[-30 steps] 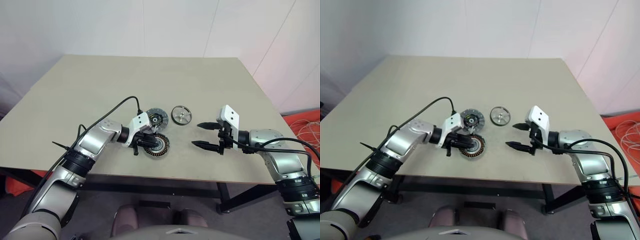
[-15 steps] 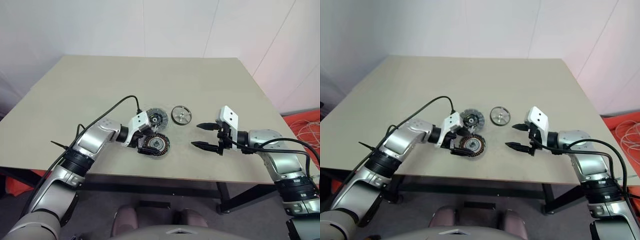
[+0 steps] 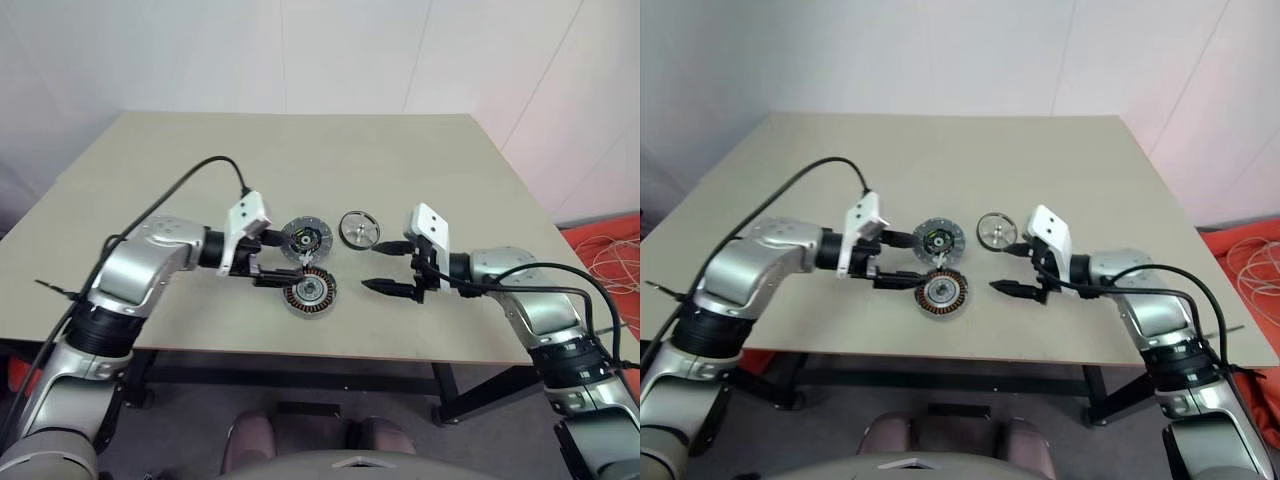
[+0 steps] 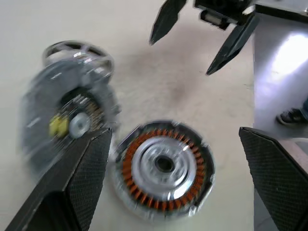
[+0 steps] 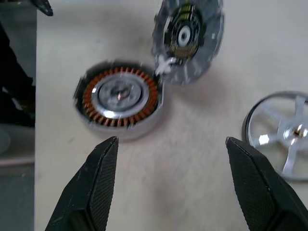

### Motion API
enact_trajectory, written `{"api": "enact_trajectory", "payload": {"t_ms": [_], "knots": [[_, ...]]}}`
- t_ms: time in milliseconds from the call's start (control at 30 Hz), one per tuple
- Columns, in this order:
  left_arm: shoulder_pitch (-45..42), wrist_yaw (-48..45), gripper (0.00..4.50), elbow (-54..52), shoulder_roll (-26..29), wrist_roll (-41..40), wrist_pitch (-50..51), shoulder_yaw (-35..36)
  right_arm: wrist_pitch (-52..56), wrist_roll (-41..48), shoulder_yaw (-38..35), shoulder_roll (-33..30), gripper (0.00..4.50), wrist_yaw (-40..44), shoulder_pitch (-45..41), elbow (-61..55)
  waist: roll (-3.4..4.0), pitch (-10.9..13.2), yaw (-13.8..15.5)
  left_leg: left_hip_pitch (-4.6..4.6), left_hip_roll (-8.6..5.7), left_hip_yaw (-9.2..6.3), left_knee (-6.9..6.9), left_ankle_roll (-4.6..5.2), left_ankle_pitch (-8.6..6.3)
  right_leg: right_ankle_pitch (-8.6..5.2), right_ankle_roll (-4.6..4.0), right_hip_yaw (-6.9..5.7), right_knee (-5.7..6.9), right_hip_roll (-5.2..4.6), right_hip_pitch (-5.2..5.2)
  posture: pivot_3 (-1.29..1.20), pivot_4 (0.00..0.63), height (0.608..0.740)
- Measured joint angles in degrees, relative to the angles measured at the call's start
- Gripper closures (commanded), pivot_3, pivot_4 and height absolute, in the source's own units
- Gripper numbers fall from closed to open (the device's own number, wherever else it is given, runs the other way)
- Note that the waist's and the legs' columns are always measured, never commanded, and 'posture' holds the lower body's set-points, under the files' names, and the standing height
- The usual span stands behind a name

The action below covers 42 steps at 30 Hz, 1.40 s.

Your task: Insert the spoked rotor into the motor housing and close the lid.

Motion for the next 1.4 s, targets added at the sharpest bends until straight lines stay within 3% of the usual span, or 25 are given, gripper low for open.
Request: {"api": "enact_trajectory", "payload": {"t_ms": [167, 300, 333, 633, 1400], "knots": [[6.4, 0.7, 0.00, 0.4, 7.3, -1.5, 0.7, 8.4, 3.3, 0.0, 2.7, 4.3, 2.91, -1.2, -4.4, 0.0, 0.01, 0.0, -0.1, -0.02, 0.00, -0.01, -0.02, 0.01, -0.01, 0.07, -0.14, 0.00, -0.02, 0.00, -0.03, 0.00, 0.000, 0.740], [10.5, 2.8, 0.00, 2.0, 7.9, -1.5, -0.8, 12.2, 3.7, -0.2, 5.1, 7.1, 4.36, -1.2, -6.6, 0.5, -0.01, 0.0, 0.3, -0.07, 0.00, -0.06, -0.02, 0.02, -0.02, 0.14, -0.25, 0.00, -0.04, -0.04, 0.00, 0.00, 0.000, 0.740], [11.6, 3.6, 0.00, 2.3, 7.9, -1.5, -1.2, 13.1, 3.7, -0.5, 5.8, 8.0, 4.48, -1.0, -7.3, 1.2, -0.03, 0.0, 0.3, -0.05, 0.00, -0.05, -0.01, 0.03, -0.02, 0.14, -0.25, 0.01, -0.05, -0.05, 0.02, 0.00, 0.000, 0.740], [17.5, 8.1, 0.00, 1.8, 5.6, -1.8, -2.6, 14.8, 0.1, -4.0, 12.1, 11.2, 4.48, 3.3, -9.0, 10.0, -0.05, 0.0, 0.1, -0.04, 0.02, -0.05, 0.00, 0.02, -0.02, 0.15, -0.26, 0.00, -0.02, -0.04, 0.00, 0.00, 0.000, 0.740], [16.8, 11.3, 0.00, 0.9, 3.8, -3.5, -2.6, 14.1, -12.1, -11.2, 15.4, 13.8, 4.48, 8.4, -12.5, 23.5, -0.06, 0.0, 0.1, 0.18, 0.01, -0.05, 0.02, 0.01, -0.02, 0.15, -0.27, 0.01, 0.00, -0.02, 0.20, 0.00, 0.000, 0.740]]}}
